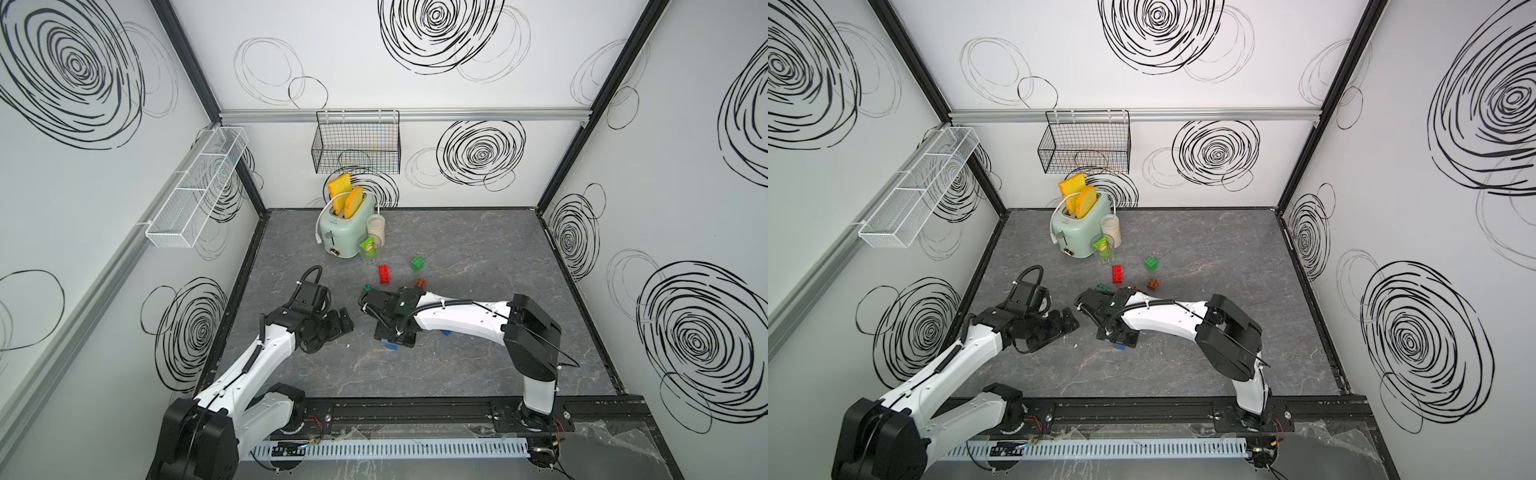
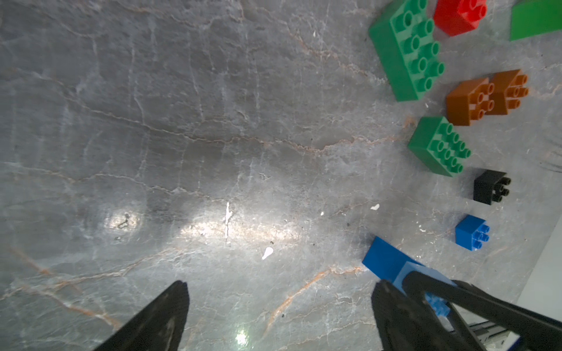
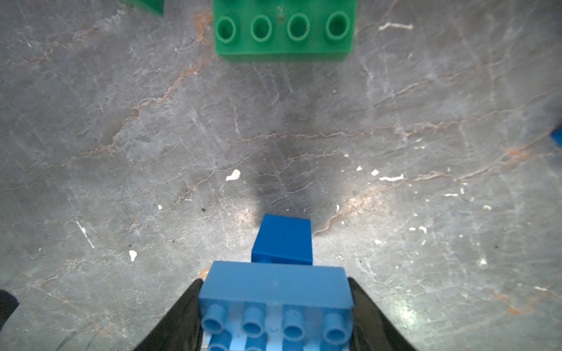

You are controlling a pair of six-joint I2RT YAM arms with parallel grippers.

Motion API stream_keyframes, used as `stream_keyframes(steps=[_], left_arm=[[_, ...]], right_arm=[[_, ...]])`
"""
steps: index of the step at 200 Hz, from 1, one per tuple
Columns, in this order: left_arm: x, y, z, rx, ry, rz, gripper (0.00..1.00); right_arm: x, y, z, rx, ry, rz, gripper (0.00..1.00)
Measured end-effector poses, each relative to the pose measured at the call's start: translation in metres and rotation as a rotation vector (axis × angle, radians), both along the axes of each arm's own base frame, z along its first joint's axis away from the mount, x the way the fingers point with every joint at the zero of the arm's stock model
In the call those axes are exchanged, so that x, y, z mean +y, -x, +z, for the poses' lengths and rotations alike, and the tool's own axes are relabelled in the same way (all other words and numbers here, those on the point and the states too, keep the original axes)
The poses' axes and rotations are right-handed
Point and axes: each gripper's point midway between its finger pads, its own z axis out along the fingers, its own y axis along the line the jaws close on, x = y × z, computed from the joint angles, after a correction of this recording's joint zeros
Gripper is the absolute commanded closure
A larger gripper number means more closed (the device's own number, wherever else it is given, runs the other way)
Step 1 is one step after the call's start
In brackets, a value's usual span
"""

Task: Assemble the letter f with lego
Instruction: Assemble the lego brick with the lego brick.

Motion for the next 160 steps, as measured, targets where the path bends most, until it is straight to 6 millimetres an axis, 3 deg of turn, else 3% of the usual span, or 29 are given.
stream_keyframes(steps=[160], left_arm=[[0.0062, 0.0022, -0.0053, 0.031, -0.045, 0.012, 0.02]], right_arm=[[0.0005, 0.0014, -0.0061, 0.011, 0.036, -0.029, 0.51]])
